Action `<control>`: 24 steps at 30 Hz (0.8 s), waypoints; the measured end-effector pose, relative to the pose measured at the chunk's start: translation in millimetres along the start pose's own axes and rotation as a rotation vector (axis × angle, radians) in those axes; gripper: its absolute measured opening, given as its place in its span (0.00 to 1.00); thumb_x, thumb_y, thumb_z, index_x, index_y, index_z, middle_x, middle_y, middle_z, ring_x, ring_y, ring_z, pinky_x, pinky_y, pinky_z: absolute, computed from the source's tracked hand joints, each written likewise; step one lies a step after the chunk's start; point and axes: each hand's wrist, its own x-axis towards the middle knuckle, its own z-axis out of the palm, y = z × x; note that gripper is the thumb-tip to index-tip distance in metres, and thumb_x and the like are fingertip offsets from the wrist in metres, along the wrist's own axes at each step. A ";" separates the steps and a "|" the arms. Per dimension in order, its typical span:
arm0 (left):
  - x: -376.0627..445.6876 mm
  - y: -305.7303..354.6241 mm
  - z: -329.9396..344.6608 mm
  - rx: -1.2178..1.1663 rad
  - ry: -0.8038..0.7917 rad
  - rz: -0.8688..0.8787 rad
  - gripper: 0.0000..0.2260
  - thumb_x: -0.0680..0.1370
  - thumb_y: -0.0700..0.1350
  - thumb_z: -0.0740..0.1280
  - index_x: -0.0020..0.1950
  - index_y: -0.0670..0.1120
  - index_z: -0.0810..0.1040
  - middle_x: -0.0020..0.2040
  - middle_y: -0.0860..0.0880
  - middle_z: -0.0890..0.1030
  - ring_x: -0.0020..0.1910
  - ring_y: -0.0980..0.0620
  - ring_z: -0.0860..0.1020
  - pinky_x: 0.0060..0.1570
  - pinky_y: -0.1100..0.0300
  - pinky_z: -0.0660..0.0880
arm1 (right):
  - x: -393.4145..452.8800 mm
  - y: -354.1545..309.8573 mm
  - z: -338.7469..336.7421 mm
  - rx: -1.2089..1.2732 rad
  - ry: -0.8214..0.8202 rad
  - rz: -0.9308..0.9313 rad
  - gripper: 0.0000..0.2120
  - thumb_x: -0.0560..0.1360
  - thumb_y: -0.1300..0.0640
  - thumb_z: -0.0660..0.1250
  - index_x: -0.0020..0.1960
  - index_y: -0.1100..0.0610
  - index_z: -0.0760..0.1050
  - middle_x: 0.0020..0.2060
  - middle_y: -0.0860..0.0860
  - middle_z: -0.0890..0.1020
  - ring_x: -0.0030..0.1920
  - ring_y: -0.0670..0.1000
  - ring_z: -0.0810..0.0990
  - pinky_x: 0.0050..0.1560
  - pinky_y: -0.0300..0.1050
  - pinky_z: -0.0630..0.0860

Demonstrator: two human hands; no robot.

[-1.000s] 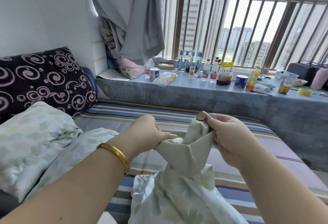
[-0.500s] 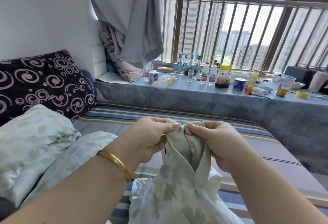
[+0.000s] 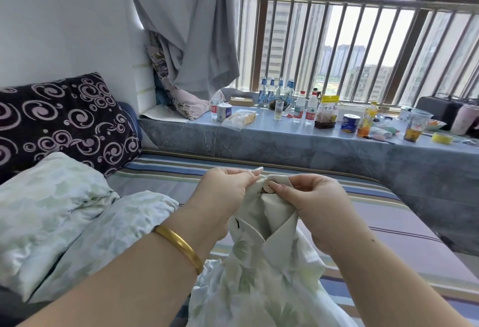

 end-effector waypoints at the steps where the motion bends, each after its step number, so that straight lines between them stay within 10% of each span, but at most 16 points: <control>1: -0.5 -0.7 0.3 -0.009 0.001 -0.001 0.07 0.73 0.46 0.76 0.47 0.44 0.85 0.41 0.42 0.85 0.36 0.47 0.82 0.30 0.59 0.76 | -0.3 0.2 0.6 -0.009 -0.001 -0.004 0.13 0.69 0.57 0.78 0.32 0.40 0.84 0.32 0.45 0.86 0.32 0.41 0.83 0.36 0.38 0.81; 8: -7.0 1.7 4.5 0.012 0.030 0.039 0.09 0.73 0.48 0.76 0.45 0.43 0.84 0.46 0.37 0.85 0.50 0.37 0.82 0.56 0.36 0.78 | 1.5 -0.5 2.9 -0.085 0.045 -0.029 0.13 0.69 0.55 0.78 0.31 0.40 0.84 0.32 0.46 0.86 0.35 0.47 0.84 0.48 0.55 0.83; 16: -9.0 4.6 0.3 0.024 -0.101 0.023 0.08 0.79 0.40 0.66 0.48 0.37 0.82 0.42 0.39 0.81 0.40 0.41 0.79 0.50 0.47 0.78 | 5.8 5.1 -3.0 0.033 -0.014 0.149 0.06 0.68 0.59 0.79 0.34 0.56 0.84 0.32 0.51 0.86 0.29 0.45 0.84 0.31 0.41 0.80; 20: -10.8 12.6 -4.2 -0.049 -0.256 -0.086 0.18 0.75 0.33 0.53 0.53 0.32 0.80 0.46 0.38 0.83 0.40 0.42 0.80 0.55 0.47 0.78 | 6.6 7.6 -7.0 0.098 -0.028 0.219 0.07 0.67 0.60 0.80 0.32 0.58 0.84 0.36 0.57 0.87 0.35 0.52 0.84 0.42 0.50 0.83; 24: -13.2 7.2 -4.1 -0.010 -0.298 -0.024 0.10 0.80 0.32 0.62 0.52 0.38 0.83 0.47 0.38 0.84 0.42 0.46 0.82 0.54 0.52 0.79 | 6.2 6.7 -6.9 0.073 -0.037 0.225 0.09 0.67 0.60 0.80 0.30 0.57 0.84 0.35 0.57 0.87 0.33 0.52 0.84 0.40 0.48 0.83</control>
